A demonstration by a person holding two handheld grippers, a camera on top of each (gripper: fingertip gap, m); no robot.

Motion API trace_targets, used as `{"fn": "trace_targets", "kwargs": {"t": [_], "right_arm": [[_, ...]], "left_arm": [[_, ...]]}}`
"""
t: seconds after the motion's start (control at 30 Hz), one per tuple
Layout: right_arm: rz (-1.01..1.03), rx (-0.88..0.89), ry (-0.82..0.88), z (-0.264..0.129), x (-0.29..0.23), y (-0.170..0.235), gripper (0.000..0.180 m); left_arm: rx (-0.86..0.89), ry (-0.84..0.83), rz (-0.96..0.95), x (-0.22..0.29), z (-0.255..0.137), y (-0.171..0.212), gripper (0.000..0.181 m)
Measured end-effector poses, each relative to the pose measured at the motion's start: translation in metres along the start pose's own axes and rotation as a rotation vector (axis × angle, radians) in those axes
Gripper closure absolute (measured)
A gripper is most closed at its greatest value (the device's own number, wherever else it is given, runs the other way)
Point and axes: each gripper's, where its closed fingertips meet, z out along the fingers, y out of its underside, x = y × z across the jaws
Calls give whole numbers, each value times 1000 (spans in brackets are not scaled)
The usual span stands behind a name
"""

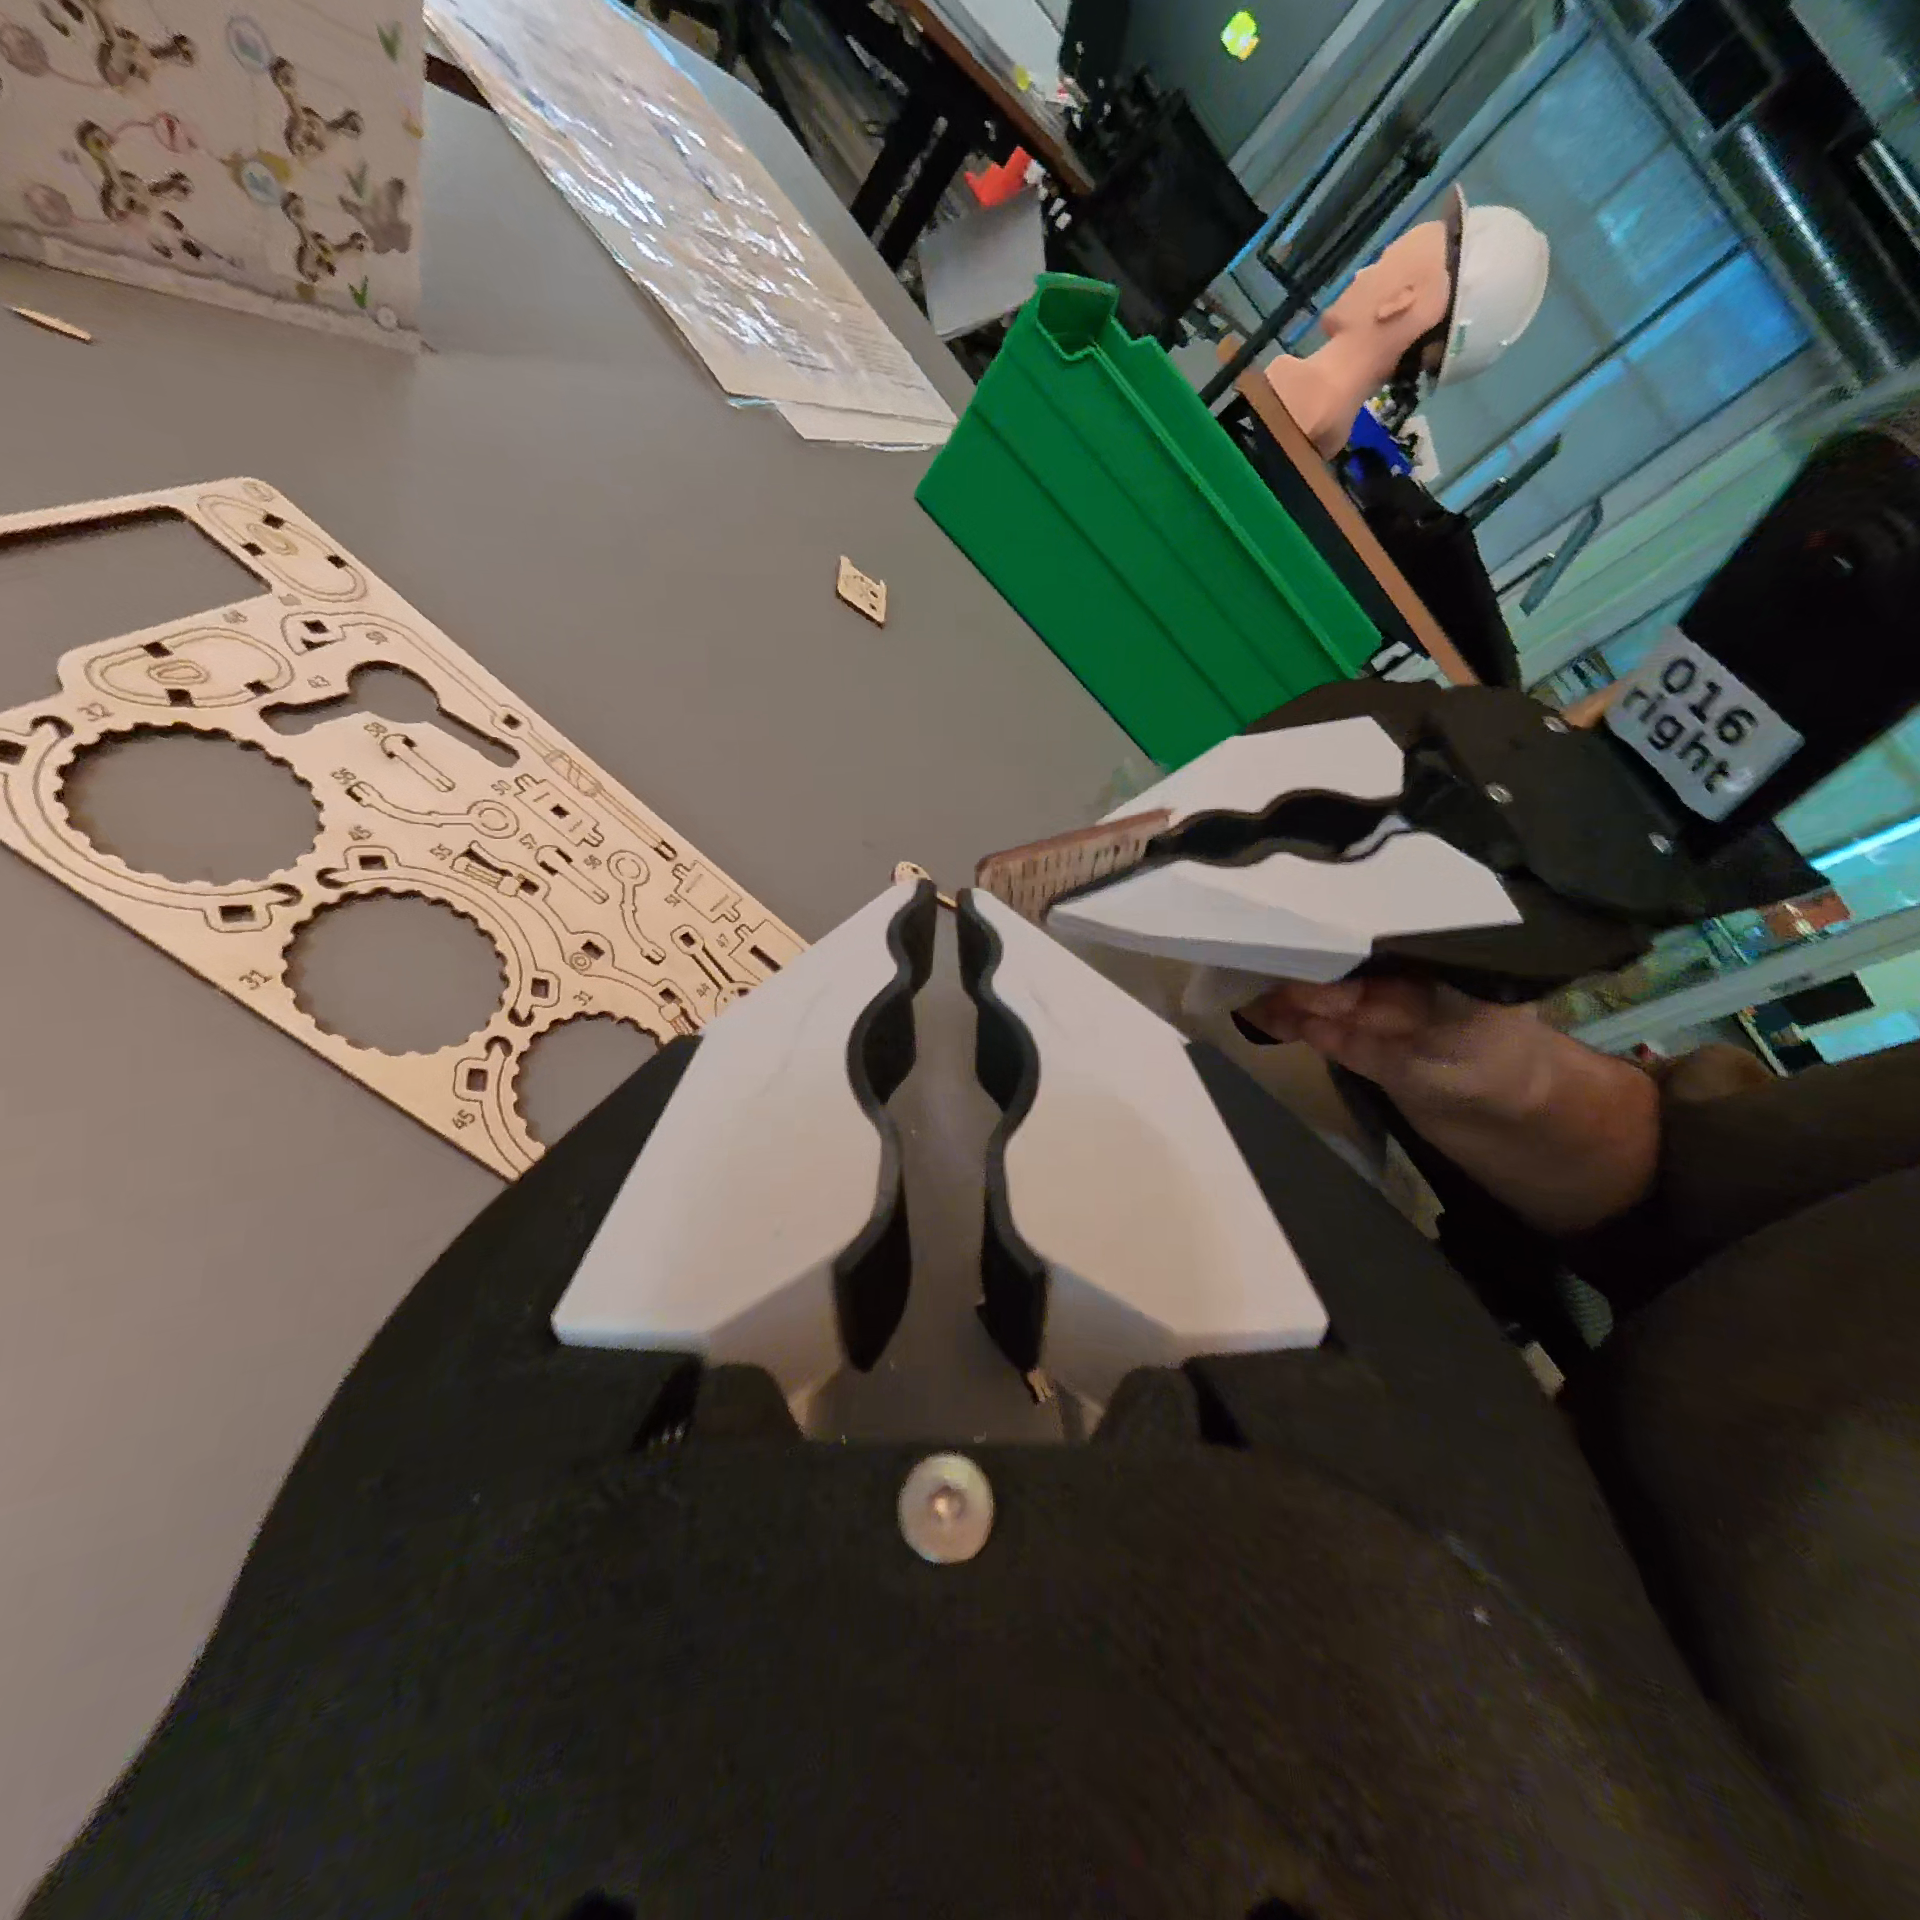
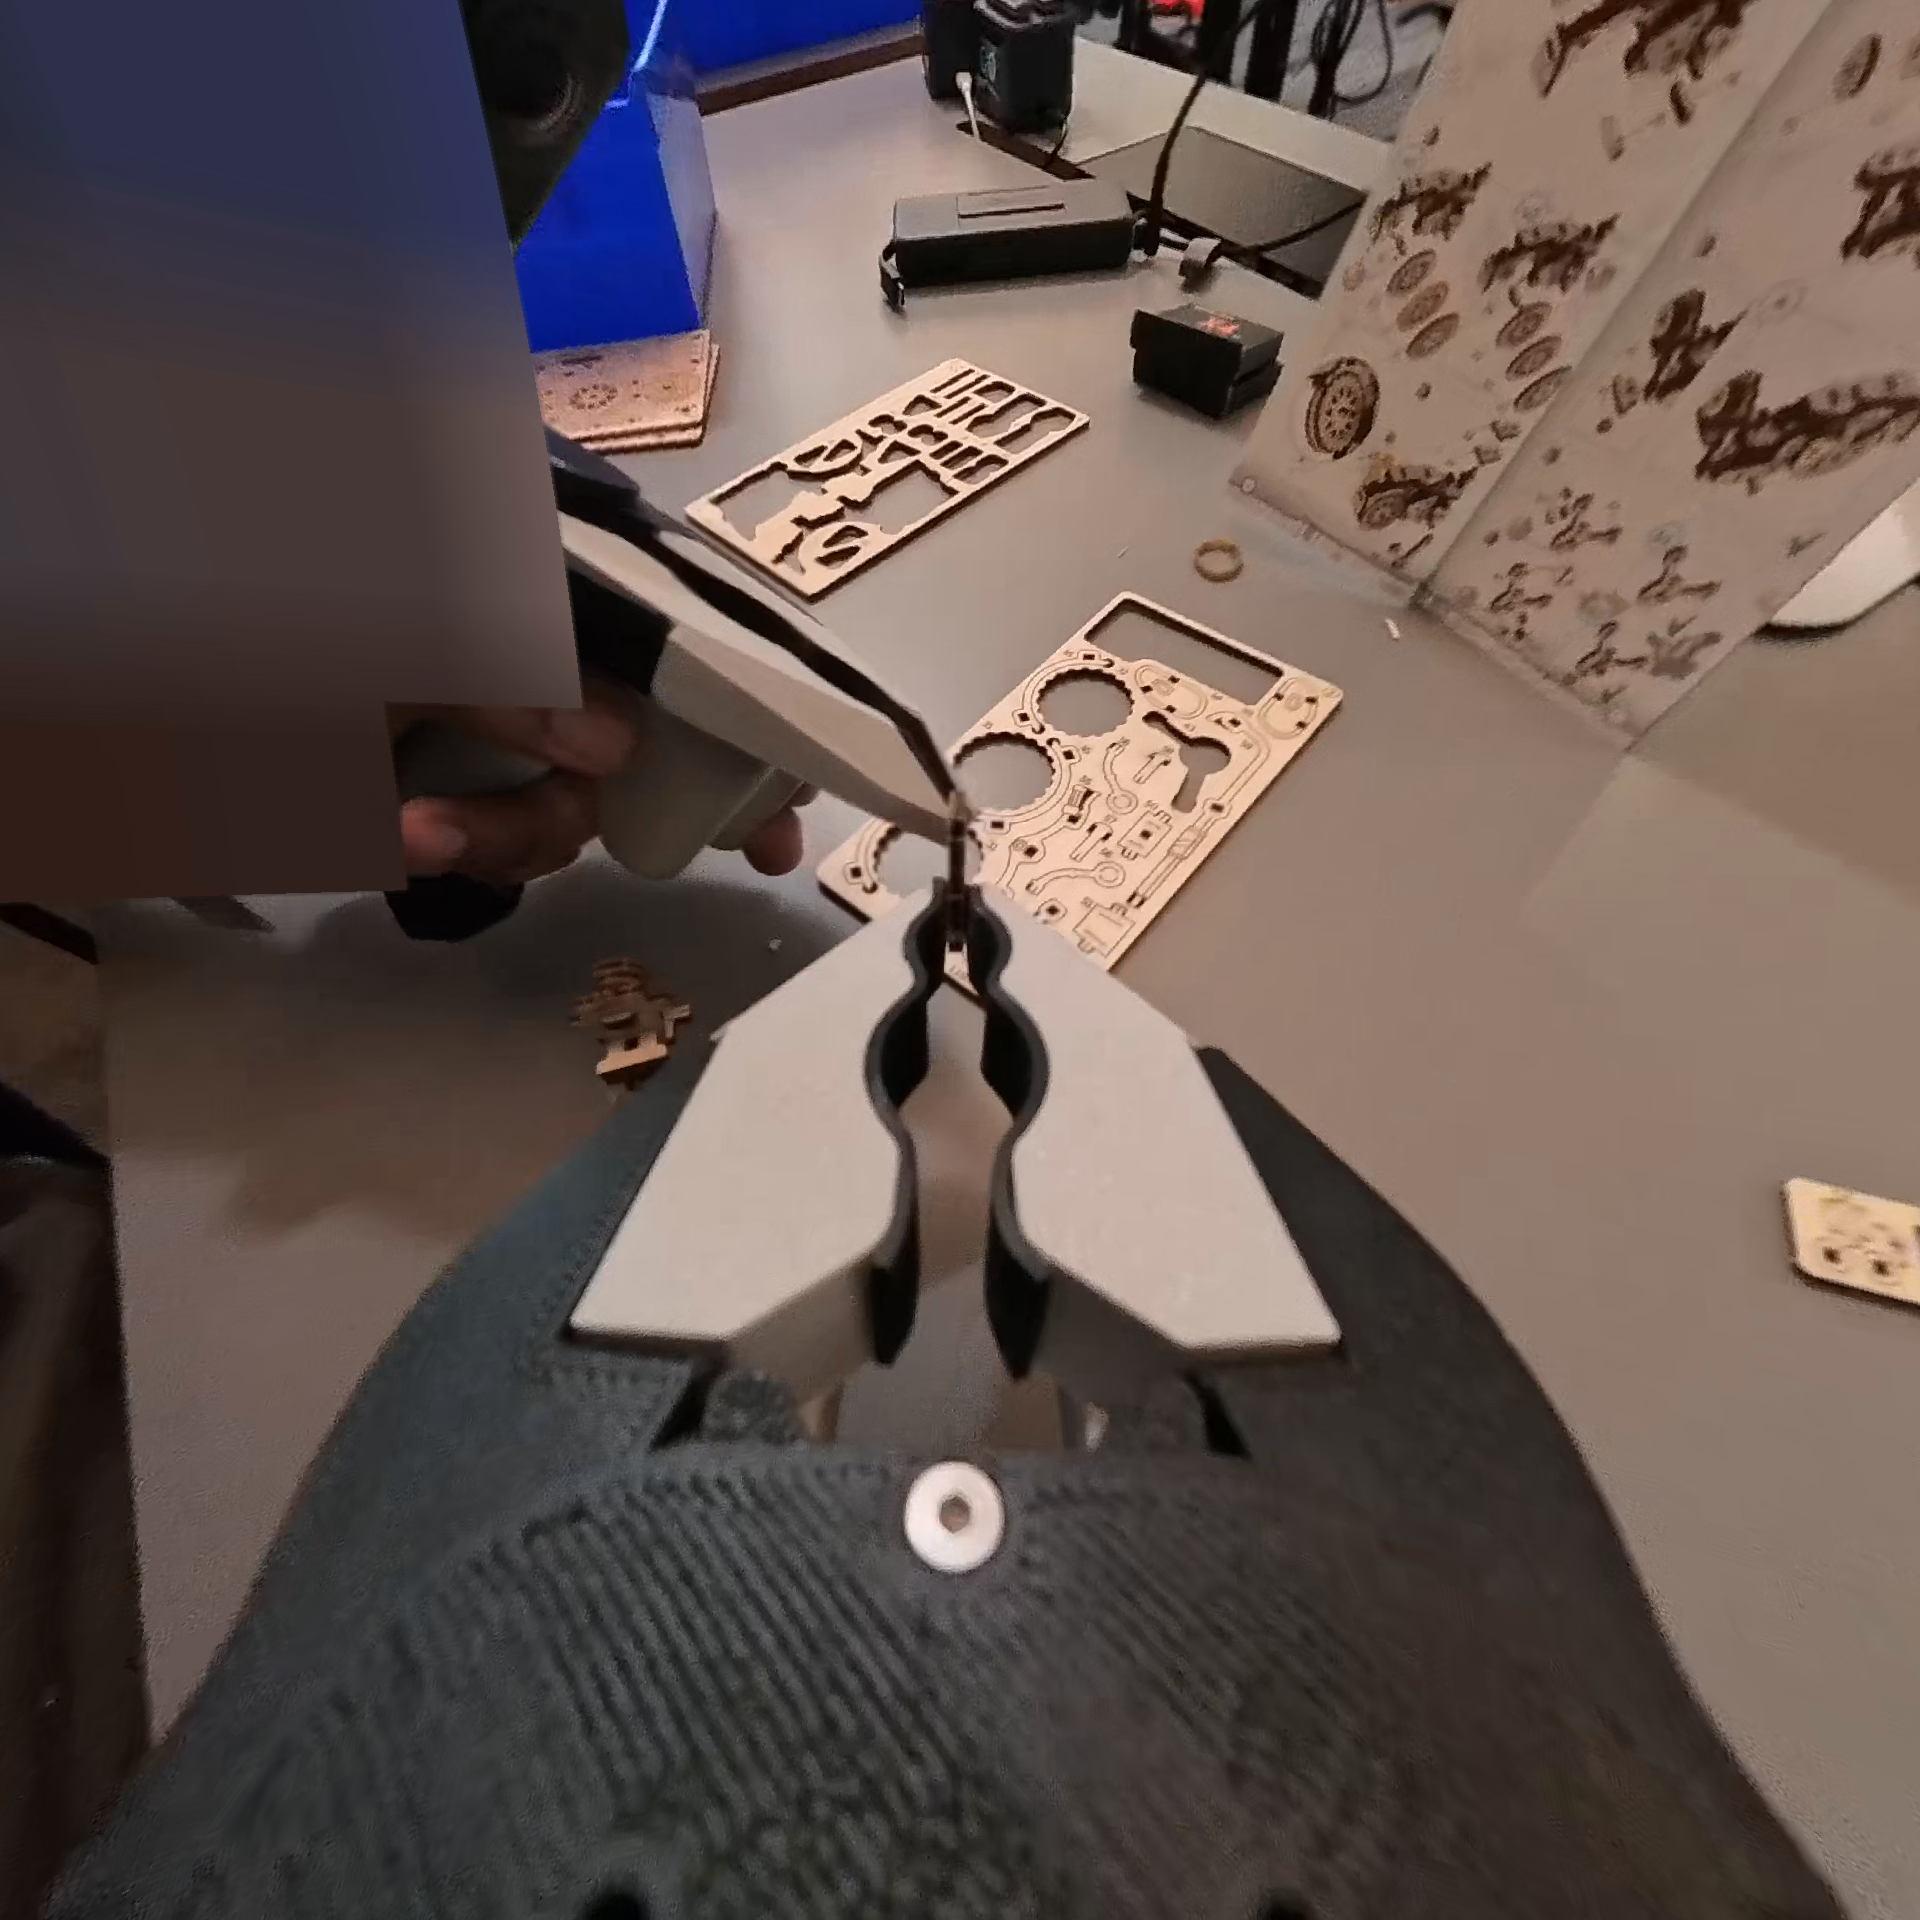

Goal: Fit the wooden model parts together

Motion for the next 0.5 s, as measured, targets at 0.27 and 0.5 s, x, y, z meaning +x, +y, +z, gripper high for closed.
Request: {"fn": "trace_targets", "kwargs": {"t": [0.27,0.5], "right_arm": [[28,-20,-33,1,-1,5,179],[41,-14,-41,1,-2,4,179]], "left_arm": [[-12,59,-37,6,2,2,170],[1,86,-66,8,0,1,176]]}}
